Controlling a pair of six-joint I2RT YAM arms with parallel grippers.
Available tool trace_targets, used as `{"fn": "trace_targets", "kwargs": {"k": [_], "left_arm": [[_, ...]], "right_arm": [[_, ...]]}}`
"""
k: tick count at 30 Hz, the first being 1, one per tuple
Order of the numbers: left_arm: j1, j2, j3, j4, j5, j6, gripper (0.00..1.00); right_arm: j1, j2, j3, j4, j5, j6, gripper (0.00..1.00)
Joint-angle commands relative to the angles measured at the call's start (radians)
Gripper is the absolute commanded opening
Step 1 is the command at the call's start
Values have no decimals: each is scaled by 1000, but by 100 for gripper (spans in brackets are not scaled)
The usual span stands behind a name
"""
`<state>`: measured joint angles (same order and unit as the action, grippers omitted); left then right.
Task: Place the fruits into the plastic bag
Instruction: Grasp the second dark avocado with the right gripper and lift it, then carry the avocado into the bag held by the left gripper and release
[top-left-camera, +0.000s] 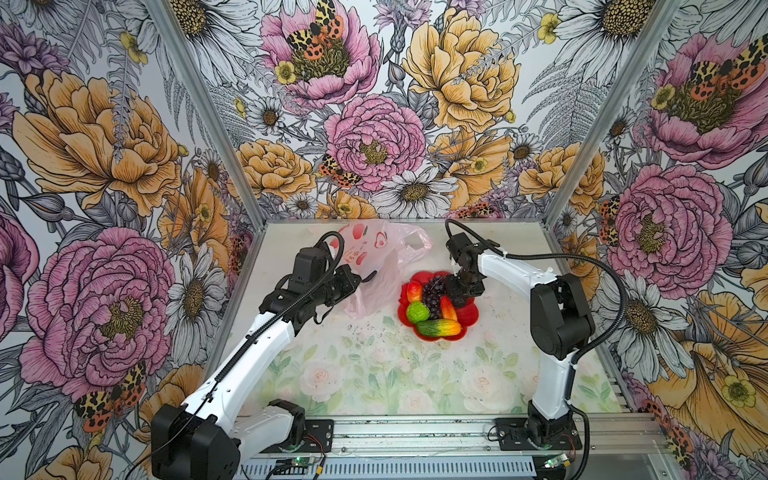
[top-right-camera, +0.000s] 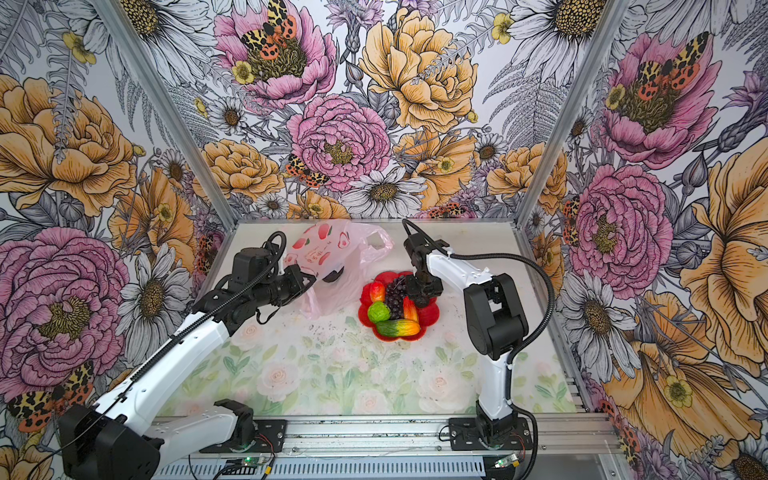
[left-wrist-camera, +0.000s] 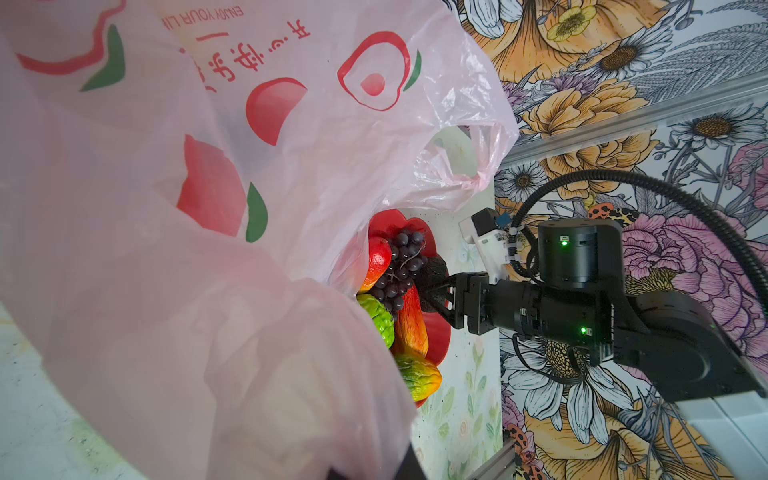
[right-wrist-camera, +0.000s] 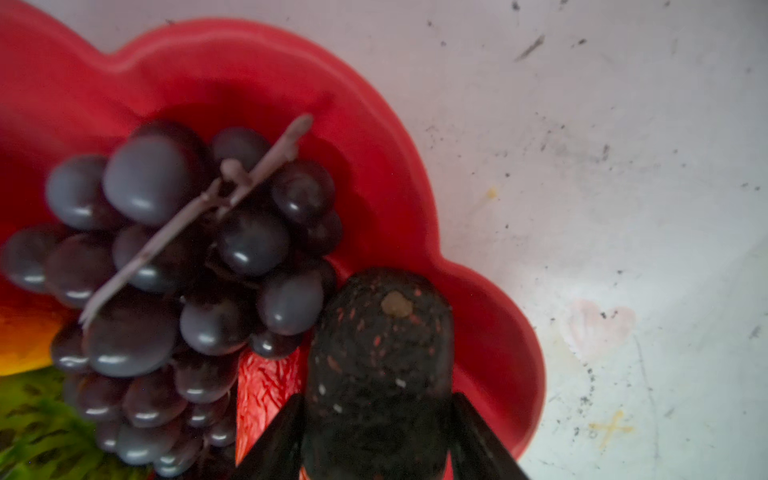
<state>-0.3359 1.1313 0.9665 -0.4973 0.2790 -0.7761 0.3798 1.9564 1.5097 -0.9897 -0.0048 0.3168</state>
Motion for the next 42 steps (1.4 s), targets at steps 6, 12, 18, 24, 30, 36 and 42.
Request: {"fn": "trace_targets", "kwargs": {"k": [6, 12, 18, 24, 30, 36, 42], "left_arm": [[10, -5, 2, 5, 9, 6, 0], [9, -10, 1, 11, 6, 3, 0], [7, -21, -5, 16, 6, 1, 0], [-4, -22, -11, 26, 12, -2, 0], [-19, -28, -18, 31, 8, -7, 0], [-22, -49, -35, 38, 6, -18, 0], [-25, -71, -48, 37, 0, -24, 0]], "right_arm": [[-4, -68, -1, 29, 20, -6, 37], [-5, -211, -22, 32, -6, 46, 34], [-3, -299, -54, 123, -267, 188, 33], [48, -330, -96, 360, -441, 403, 33], [192, -183, -10, 514, -502, 514, 33], [268, 73, 182, 560, -529, 559, 33], [314, 279, 373, 584, -580, 626, 33]]}}
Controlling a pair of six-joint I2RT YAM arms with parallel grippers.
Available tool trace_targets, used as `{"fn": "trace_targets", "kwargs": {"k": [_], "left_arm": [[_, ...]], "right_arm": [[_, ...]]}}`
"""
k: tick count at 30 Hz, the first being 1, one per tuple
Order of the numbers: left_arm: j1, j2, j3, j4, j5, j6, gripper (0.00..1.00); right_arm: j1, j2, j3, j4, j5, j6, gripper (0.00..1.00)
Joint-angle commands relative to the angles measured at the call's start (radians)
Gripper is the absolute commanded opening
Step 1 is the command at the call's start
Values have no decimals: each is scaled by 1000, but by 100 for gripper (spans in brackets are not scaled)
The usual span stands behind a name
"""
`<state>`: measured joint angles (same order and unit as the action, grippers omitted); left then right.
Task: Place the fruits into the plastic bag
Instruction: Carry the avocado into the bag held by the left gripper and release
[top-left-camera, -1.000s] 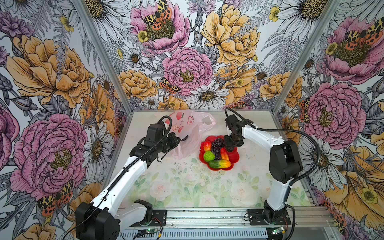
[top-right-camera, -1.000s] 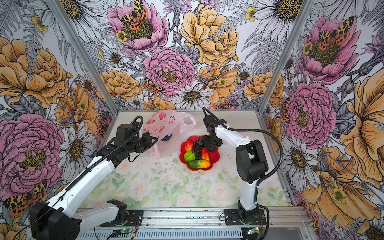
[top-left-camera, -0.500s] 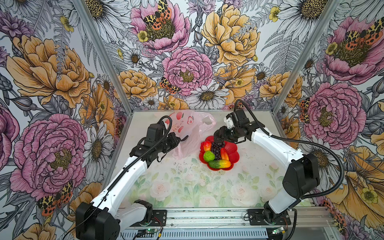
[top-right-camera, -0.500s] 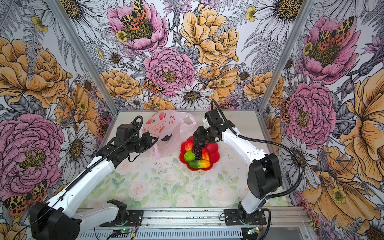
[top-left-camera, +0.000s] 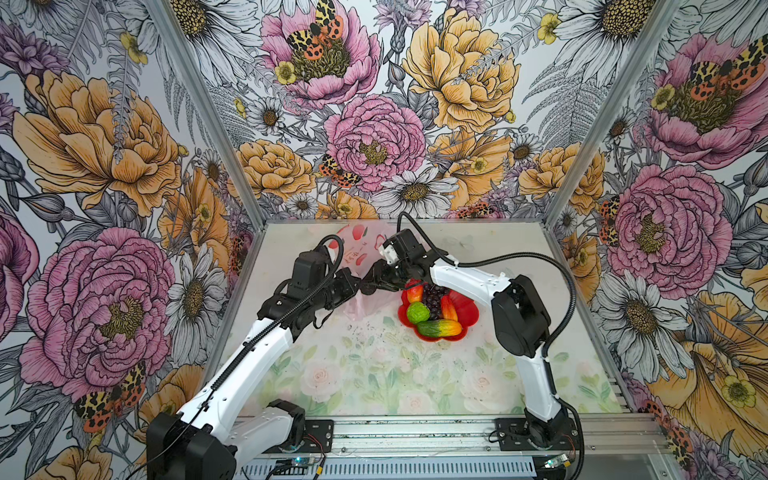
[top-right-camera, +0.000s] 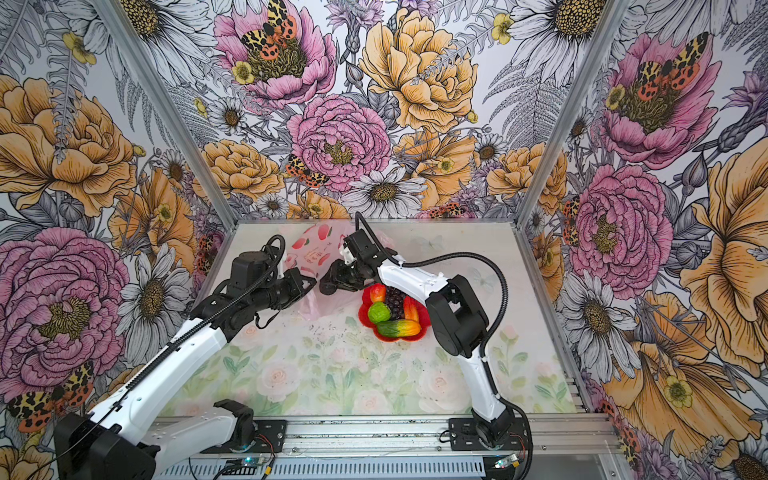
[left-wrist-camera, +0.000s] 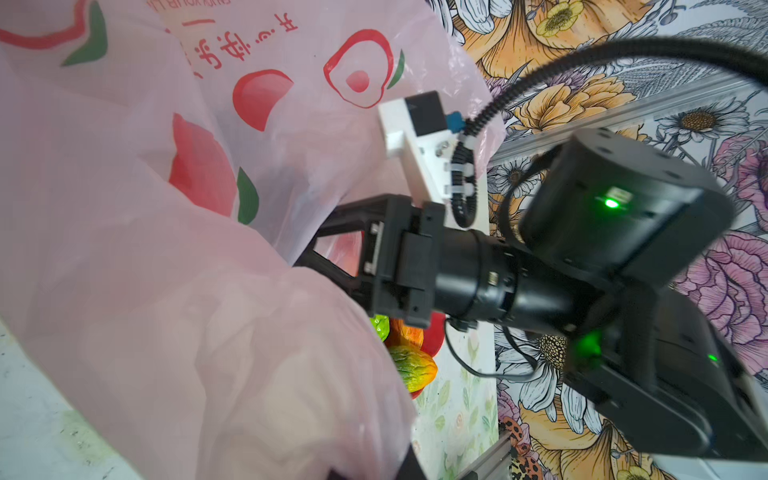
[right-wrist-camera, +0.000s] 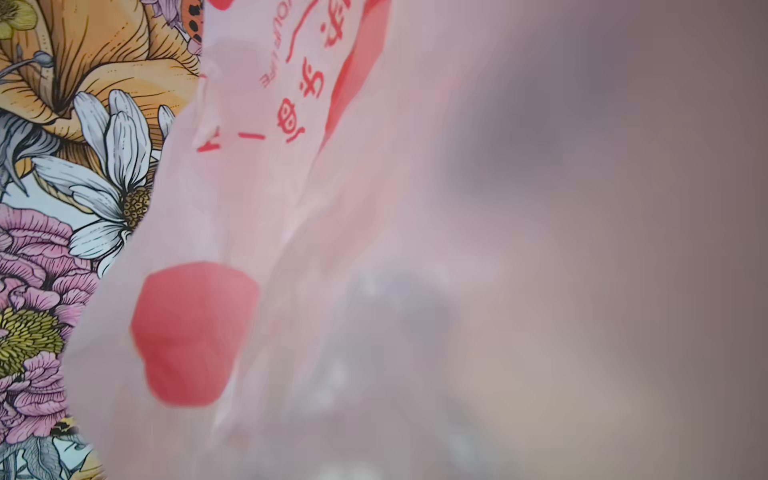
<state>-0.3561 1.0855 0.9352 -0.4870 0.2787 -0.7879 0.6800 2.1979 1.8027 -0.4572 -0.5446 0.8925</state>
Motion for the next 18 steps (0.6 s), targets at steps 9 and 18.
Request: {"fn": "trace_targets", "kwargs": {"k": [9, 18], "left_arm": [[-8, -50, -71, 45, 6, -30, 0], [20, -80, -97, 50, 20, -36, 0]], "right_arm": [[30, 236, 282, 95, -72, 173, 50], [21, 275, 443, 92, -89, 201, 65]]}}
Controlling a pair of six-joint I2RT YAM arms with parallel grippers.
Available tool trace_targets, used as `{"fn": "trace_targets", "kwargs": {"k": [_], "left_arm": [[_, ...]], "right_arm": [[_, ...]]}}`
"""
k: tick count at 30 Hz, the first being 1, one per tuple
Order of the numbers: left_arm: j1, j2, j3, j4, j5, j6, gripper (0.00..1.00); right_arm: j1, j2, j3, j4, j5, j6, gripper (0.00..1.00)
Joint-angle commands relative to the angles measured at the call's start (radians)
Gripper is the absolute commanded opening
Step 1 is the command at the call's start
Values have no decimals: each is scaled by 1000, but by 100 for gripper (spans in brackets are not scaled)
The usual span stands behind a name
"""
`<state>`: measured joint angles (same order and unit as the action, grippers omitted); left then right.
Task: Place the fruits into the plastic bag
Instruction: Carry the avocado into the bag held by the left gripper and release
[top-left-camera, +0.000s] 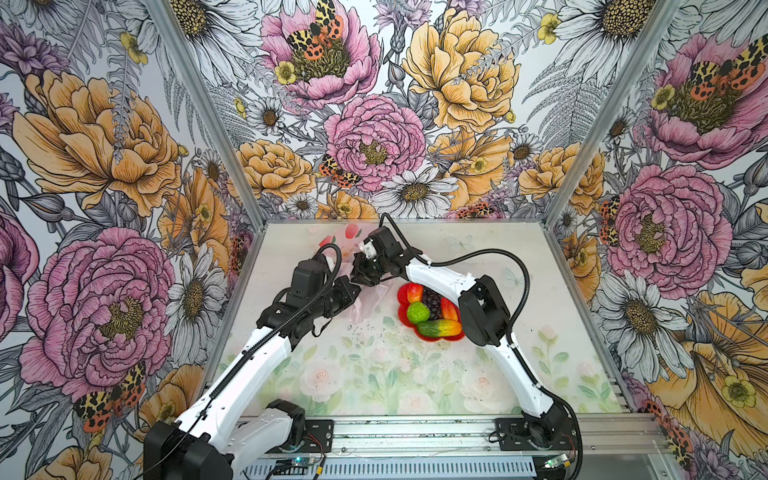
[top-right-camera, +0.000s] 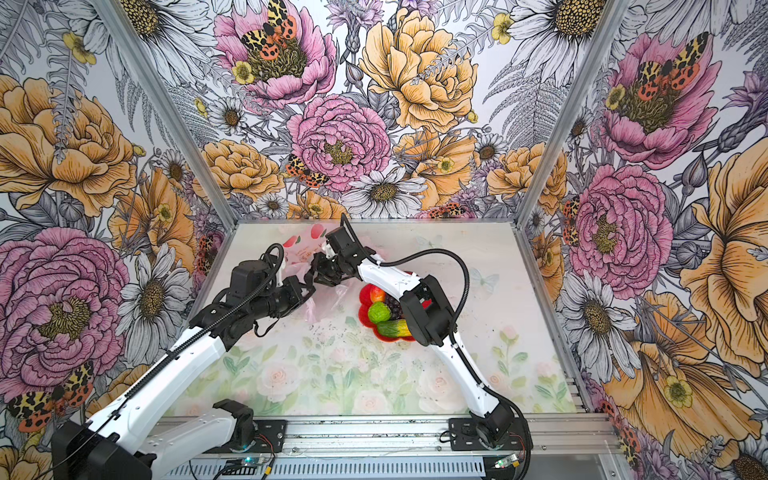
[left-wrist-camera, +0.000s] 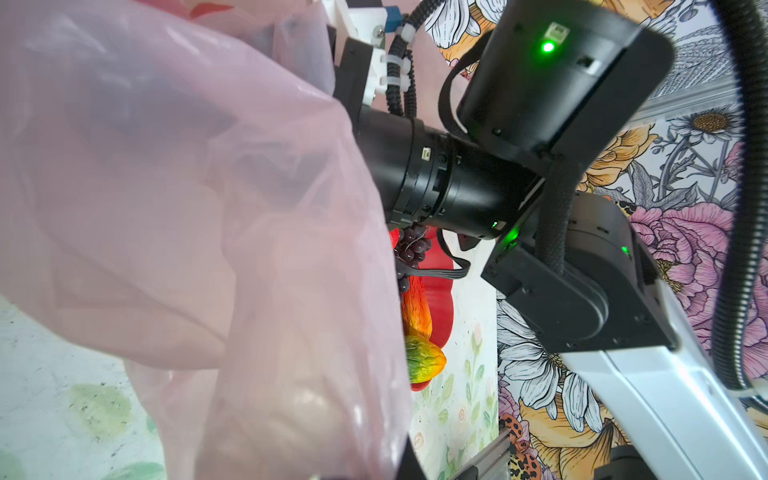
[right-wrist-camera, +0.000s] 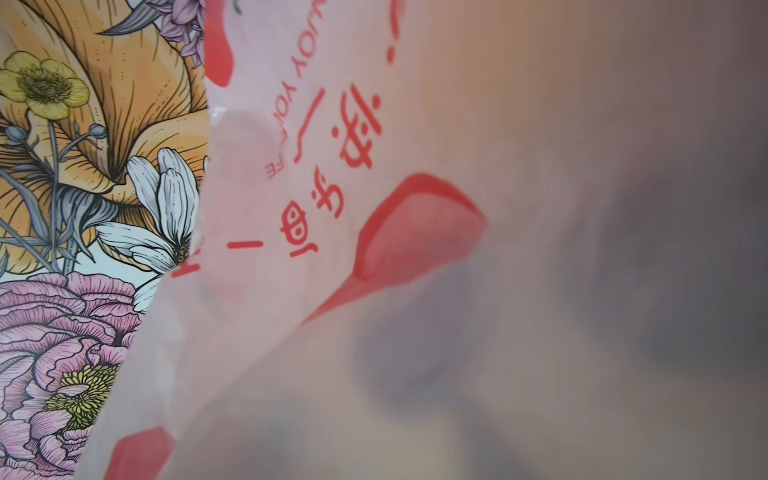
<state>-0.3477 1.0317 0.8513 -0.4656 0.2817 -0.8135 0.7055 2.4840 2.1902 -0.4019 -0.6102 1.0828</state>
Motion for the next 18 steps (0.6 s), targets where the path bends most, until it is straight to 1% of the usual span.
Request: {"fn": "trace_targets", "kwargs": {"k": [1, 5, 7, 8, 9, 16, 18], "left_arm": [[14, -30, -13, 27, 16, -11, 0], [24, -39, -12, 34, 18, -11, 0], [24, -42, -15, 38, 18, -11, 0], [26, -45, -16, 40, 18, -13, 0], [26, -46, -20, 41, 16, -13, 0], [40, -54, -33, 47, 13, -15, 0], [38, -48, -32, 48, 14, -10, 0]], "right_arm": [[-6, -27, 49, 34, -26, 9, 67], [-12, -134, -36, -28, -2, -41, 78], [-17, -222, -135, -46, 19, -70, 84], [-17, -266, -184, -53, 33, -85, 90], [-18, -319, -241, -69, 53, -103, 99], [-27, -678, -578, -254, 235, -243, 99], [-35, -756, -652, -325, 289, -268, 99]]}}
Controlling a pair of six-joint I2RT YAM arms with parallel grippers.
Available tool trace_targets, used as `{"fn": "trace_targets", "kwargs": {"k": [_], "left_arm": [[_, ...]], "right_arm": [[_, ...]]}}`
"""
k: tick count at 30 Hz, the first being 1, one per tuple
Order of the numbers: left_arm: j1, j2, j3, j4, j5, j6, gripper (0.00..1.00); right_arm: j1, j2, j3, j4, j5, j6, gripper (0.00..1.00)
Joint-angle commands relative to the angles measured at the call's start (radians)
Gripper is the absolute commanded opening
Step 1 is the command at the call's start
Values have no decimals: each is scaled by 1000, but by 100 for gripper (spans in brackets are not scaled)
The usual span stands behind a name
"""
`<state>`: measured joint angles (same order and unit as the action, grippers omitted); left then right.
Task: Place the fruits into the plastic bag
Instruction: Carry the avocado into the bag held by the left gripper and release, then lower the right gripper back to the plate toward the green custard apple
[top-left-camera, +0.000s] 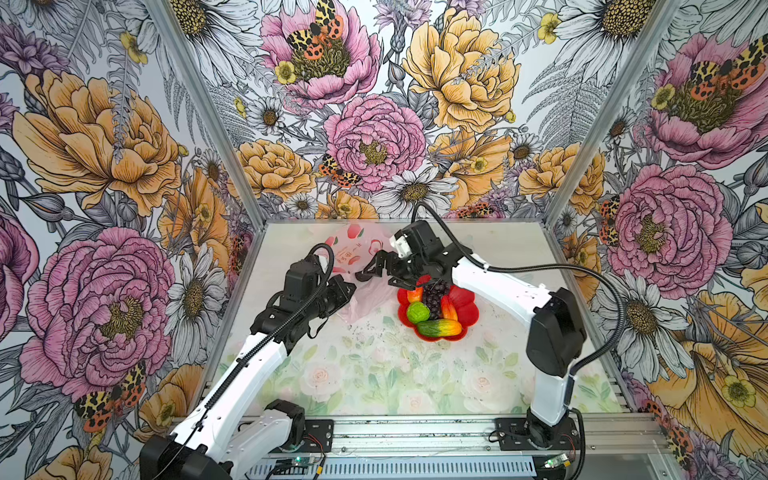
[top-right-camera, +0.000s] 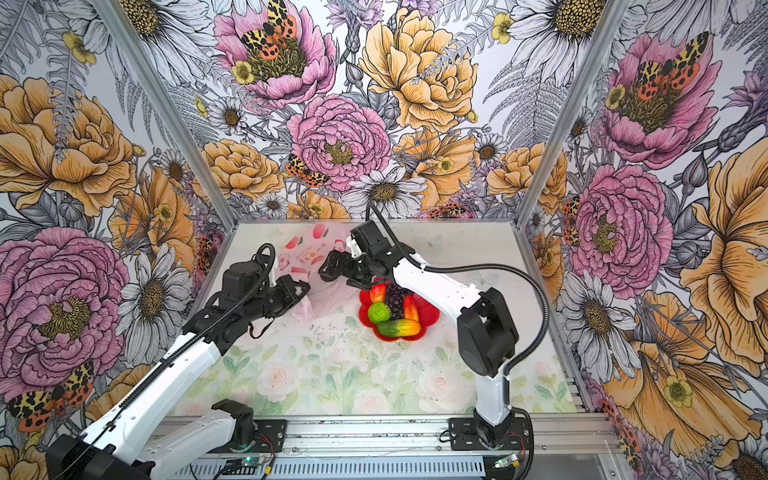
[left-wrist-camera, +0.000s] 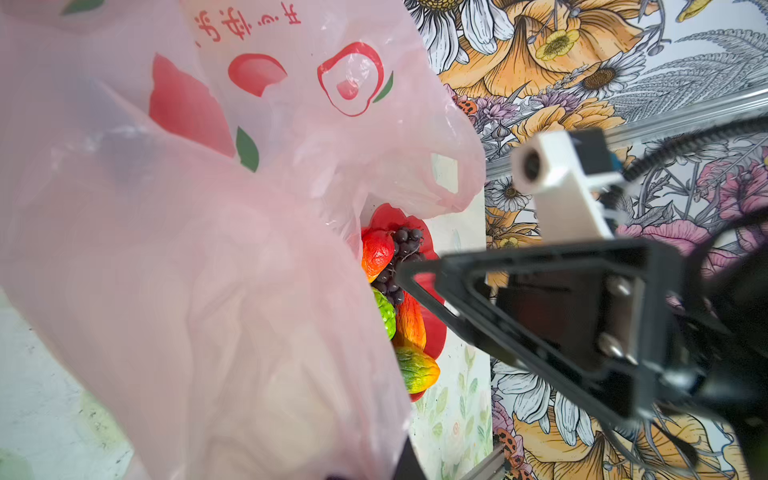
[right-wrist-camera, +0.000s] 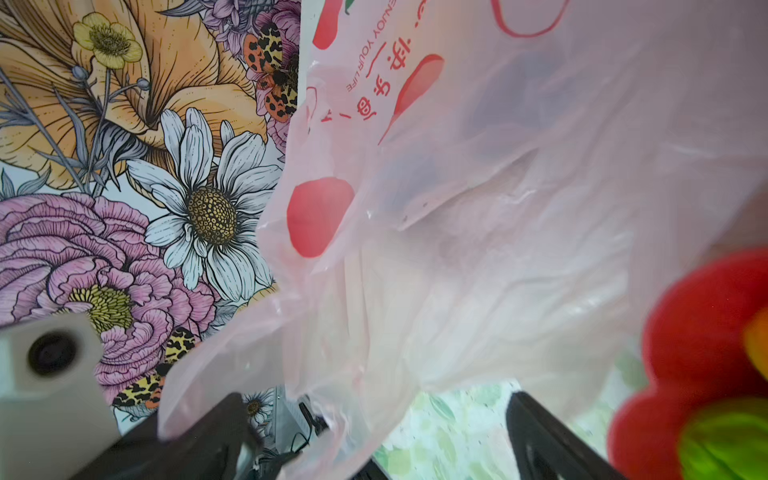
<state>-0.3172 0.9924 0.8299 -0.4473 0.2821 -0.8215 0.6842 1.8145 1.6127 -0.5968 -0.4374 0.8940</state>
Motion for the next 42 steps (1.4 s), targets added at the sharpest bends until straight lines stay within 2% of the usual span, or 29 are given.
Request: {"fn": "trace_targets", "kwargs": {"k": [1, 5, 8, 20, 29, 42], "left_arm": [[7, -4, -9, 30, 15, -2, 0], [5, 4, -4, 42, 21, -4, 0], [5, 12, 2, 50, 25, -8, 0], [22, 14, -4, 60, 38, -36, 0], [33, -3, -35, 60, 45, -52, 0], [47, 9, -33, 60, 48, -54, 0]], "right_arm": [[-24, -120, -107, -180, 145, -92, 100], [-62, -193, -189, -354, 256, -163, 100], [-66, -198, -201, -406, 280, -236, 99], [5, 37, -30, -464, 320, -472, 93], [9, 151, 45, -471, 358, -530, 87], [9, 235, 57, -483, 370, -565, 86]]}}
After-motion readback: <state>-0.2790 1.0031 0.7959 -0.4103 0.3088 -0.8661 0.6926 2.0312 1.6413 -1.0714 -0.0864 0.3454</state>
